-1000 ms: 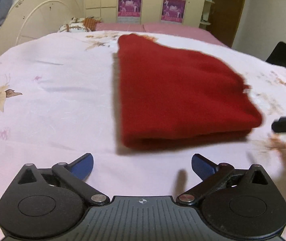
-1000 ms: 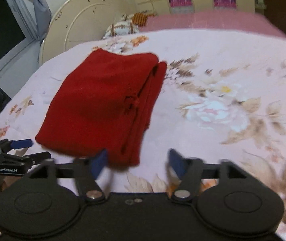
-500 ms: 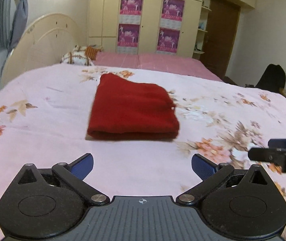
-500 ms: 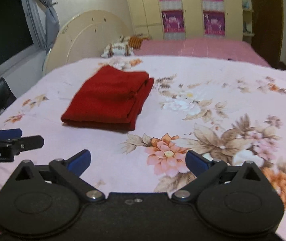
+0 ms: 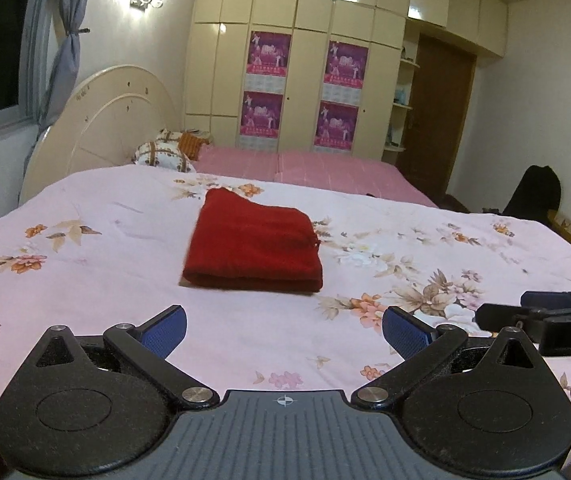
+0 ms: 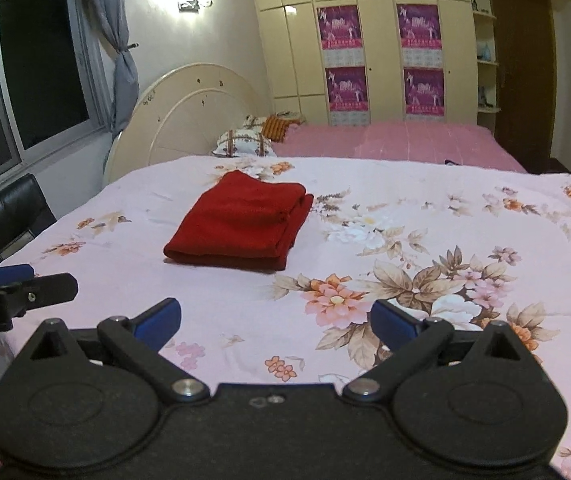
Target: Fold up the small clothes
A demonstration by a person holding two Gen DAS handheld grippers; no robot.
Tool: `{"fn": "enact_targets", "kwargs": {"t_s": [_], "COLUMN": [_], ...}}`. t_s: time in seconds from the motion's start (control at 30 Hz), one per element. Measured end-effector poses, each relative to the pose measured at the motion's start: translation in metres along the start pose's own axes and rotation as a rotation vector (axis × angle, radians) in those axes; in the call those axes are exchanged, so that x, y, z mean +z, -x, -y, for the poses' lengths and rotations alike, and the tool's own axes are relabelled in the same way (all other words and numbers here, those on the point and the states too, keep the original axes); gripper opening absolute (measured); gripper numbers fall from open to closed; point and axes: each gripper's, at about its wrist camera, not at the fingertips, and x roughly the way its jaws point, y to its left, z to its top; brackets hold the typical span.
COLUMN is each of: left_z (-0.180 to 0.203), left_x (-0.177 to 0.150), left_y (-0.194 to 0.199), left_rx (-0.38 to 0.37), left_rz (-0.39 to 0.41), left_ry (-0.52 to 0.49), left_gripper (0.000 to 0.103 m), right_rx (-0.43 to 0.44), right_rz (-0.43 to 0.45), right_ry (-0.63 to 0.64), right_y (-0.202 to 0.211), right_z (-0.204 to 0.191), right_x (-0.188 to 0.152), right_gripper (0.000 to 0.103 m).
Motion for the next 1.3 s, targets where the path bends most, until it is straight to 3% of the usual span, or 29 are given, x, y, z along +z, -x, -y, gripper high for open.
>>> {"fn": "enact_targets", "kwargs": {"t_s": [0.57, 1.3], "left_z": [0.011, 0.013], "left_x": [0.006, 0.008], "left_y": [0.018, 0.016], "left_rx": [-0.012, -0.018], "left_rz": [0.038, 0.04], "left_ry": [-0.026, -0.036], "left_gripper": [0.103, 0.103], "right_rx": [-0.011, -0.017], "right_rz": [0.06, 0.063], "right_ry": [0.026, 0.028], "right_y": [0.025, 0.027], "right_z": [0.002, 0.005], "right_x": [0.008, 0.011], "right_gripper": [0.101, 0.101]}}
